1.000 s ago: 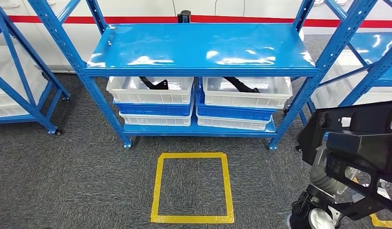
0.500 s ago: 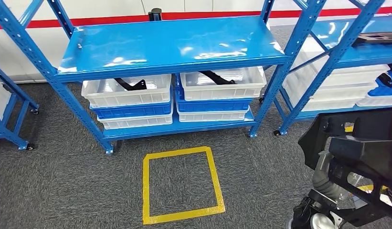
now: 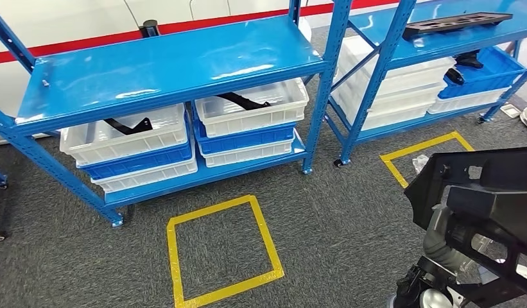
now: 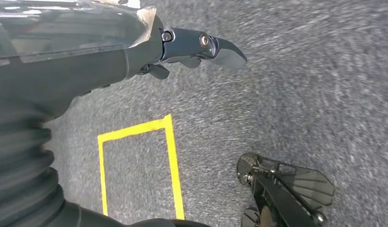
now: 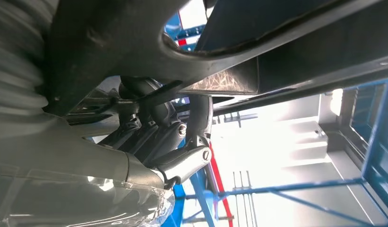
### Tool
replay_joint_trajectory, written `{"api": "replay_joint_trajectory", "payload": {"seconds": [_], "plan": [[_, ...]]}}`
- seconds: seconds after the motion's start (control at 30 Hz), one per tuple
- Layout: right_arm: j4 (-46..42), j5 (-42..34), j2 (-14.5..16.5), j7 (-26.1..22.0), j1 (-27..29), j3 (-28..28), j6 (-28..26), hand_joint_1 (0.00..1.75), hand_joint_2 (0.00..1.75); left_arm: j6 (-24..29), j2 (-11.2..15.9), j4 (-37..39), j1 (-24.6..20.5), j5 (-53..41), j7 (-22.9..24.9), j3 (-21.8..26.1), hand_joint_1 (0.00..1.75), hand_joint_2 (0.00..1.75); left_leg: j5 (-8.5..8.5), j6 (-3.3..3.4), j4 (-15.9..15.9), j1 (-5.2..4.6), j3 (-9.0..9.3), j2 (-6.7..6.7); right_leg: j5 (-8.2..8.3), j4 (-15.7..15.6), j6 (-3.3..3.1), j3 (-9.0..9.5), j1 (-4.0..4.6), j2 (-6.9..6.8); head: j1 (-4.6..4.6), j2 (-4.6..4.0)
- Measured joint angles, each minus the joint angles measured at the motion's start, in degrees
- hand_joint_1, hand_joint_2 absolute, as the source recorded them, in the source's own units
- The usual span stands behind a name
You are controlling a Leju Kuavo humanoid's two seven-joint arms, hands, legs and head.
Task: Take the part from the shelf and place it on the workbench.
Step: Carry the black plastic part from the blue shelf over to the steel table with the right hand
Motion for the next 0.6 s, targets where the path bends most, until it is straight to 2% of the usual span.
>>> {"api": "replay_joint_trajectory", "payload": {"seconds": [0.07, 0.1, 0.13, 0.17, 0.2, 0.23, 0.27, 0.3, 0.33, 0.4, 0.43, 0.47, 0.5, 0.53, 0.57, 0.6], "plan": [[-0.38, 0.12, 0.15, 0.00, 0.16, -0.02, 0.00, 1.75, 1.75, -0.17, 0.04, -0.03, -0.02, -0.01, -0.07, 0.00, 0.00, 1.75, 2.41, 0.76, -6.55, 0.00, 3.31, -2.68, 0.14, 0.22, 0.29, -0.29, 0.25, 1.27, 0.06, 0.00], [-0.63, 0.20, 0.21, -0.01, 0.26, -0.03, 0.01, 1.75, 1.75, -0.24, 0.04, -0.04, -0.02, -0.02, -0.09, -0.01, 0.00, 1.75, 2.72, 0.98, -8.25, -0.11, 4.07, -3.55, 0.29, 0.32, 0.56, -0.59, 0.23, 1.87, 0.10, 0.00], [-0.88, 0.26, 0.27, -0.01, 0.44, -0.05, 0.01, 1.75, 1.75, -0.31, 0.05, -0.06, -0.04, -0.02, -0.09, -0.02, 0.00, 1.75, 2.61, 1.10, -8.87, -0.27, 4.26, -3.62, 0.51, 0.34, 0.93, -0.95, 0.15, 2.50, 0.12, 0.00], [-1.18, 0.32, 0.31, -0.02, 0.68, -0.07, 0.01, 1.75, 1.75, -0.37, 0.00, -0.07, -0.08, -0.04, -0.10, -0.03, 0.00, 1.75, 2.72, 1.20, -9.20, -0.37, 4.27, -2.93, 0.75, 0.25, 1.37, -1.41, 0.05, 3.19, 0.13, 0.00], [-1.46, 0.37, 0.35, -0.03, 0.98, -0.10, 0.00, 1.75, 1.75, -0.45, -0.05, -0.07, -0.14, -0.05, -0.10, -0.05, 0.00, 1.75, 3.00, 1.43, -9.49, -0.40, 4.25, -2.18, 0.83, 0.41, 1.73, -1.83, -0.04, 3.03, 0.12, 0.00], [-1.71, 0.42, 0.38, -0.03, 1.16, -0.16, -0.01, 1.75, 1.75, -0.51, -0.10, -0.08, -0.20, -0.07, -0.10, -0.07, 0.00, 1.75, 3.28, 1.71, -9.82, -0.32, 4.25, -1.38, 0.43, 1.17, 1.96, -2.49, 0.01, 2.03, 0.22, 0.00], [-1.91, 0.46, 0.39, -0.04, 1.20, -0.22, -0.01, 1.75, 1.75, -0.58, -0.16, -0.09, -0.24, -0.09, -0.11, -0.07, 0.00, 1.75, 3.56, 1.99, -10.13, -0.21, 4.23, -0.51, -0.57, 2.99, 2.02, -3.54, 0.11, 0.60, 0.44, 0.00], [-2.01, 0.50, 0.40, -0.05, 1.20, -0.27, -0.02, 1.75, 1.75, -0.63, -0.20, -0.10, -0.25, -0.09, -0.12, -0.07, 0.00, 1.75, 3.70, 2.17, -10.27, -0.19, 4.17, 0.38, -2.07, 5.95, 1.93, -4.88, 0.03, -1.12, 0.60, 0.00], [-2.07, 0.53, 0.42, -0.05, 1.22, -0.31, -0.02, 1.75, 1.75, -0.67, -0.22, -0.11, -0.22, -0.09, -0.12, -0.07, 0.00, 1.75, 3.74, 2.32, -10.30, -0.23, 4.06, 1.23, -3.76, 9.64, 1.91, -6.56, -0.01, -2.22, 0.80, 0.00], [-2.09, 0.69, 0.46, -0.04, 1.58, -0.39, -0.02, 1.75, 1.75, -0.70, -0.26, -0.11, -0.17, -0.14, -0.10, -0.07, 0.00, 1.75, 3.75, 2.36, -10.28, -0.22, 3.92, 2.95, -5.83, 15.62, 2.35, -9.00, -0.44, -2.89, 0.92, 0.00], [-2.18, 0.81, 0.47, -0.04, 1.90, -0.45, 0.00, 1.75, 1.75, -0.70, -0.27, -0.11, -0.18, -0.19, -0.10, -0.08, 0.00, 1.75, 3.75, 2.30, -10.25, -0.15, 3.88, 3.74, -5.74, 16.03, 2.92, -8.88, -0.73, -3.14, 0.98, 0.00], [-2.37, 0.91, 0.48, -0.04, 2.26, -0.53, 0.15, 1.75, 1.75, -0.69, -0.30, -0.11, -0.20, -0.22, -0.04, -0.08, 0.00, 1.75, 3.73, 2.18, -10.20, -0.04, 3.90, 4.48, -4.85, 14.05, 3.68, -7.51, -1.06, -3.56, 0.99, 0.00], [-2.63, 0.96, 0.51, -0.04, 2.62, -0.63, 0.45, 1.75, 1.75, -0.62, -0.33, -0.11, -0.23, -0.21, 0.07, -0.09, 0.00, 1.75, 3.67, 1.94, -10.11, 0.07, 3.93, 5.14, -3.53, 10.26, 4.48, -5.20, -1.36, -4.42, 1.01, 0.00], [-2.88, 0.97, 0.55, -0.04, 2.91, -0.74, 0.92, 1.75, 1.75, -0.51, -0.35, -0.15, -0.26, -0.12, 0.21, -0.09, 0.00, 1.75, 3.53, 1.58, -9.91, 0.00, 3.93, 5.75, -2.43, 6.06, 5.05, -2.83, -1.53, -5.85, 1.12, 0.00], [-3.05, 0.97, 0.59, -0.04, 3.09, -0.84, 1.47, 1.75, 1.75, -0.39, -0.43, -0.19, -0.28, 0.04, 0.40, -0.09, 0.00, 1.75, 3.36, 1.14, -9.70, -0.10, 3.94, 6.33, -1.55, 2.78, 5.13, -0.98, -1.49, -6.95, 1.19, 0.00], [-3.14, 0.98, 0.65, -0.04, 3.26, -0.97, 1.92, 1.75, 1.75, -0.24, -0.50, -0.26, -0.30, 0.27, 0.55, -0.08, 0.00, 1.75, 3.26, 0.69, -9.55, -0.27, 3.97, 6.85, -1.15, 0.97, 4.79, -0.03, -1.36, -7.67, 1.15, 0.00]]}}
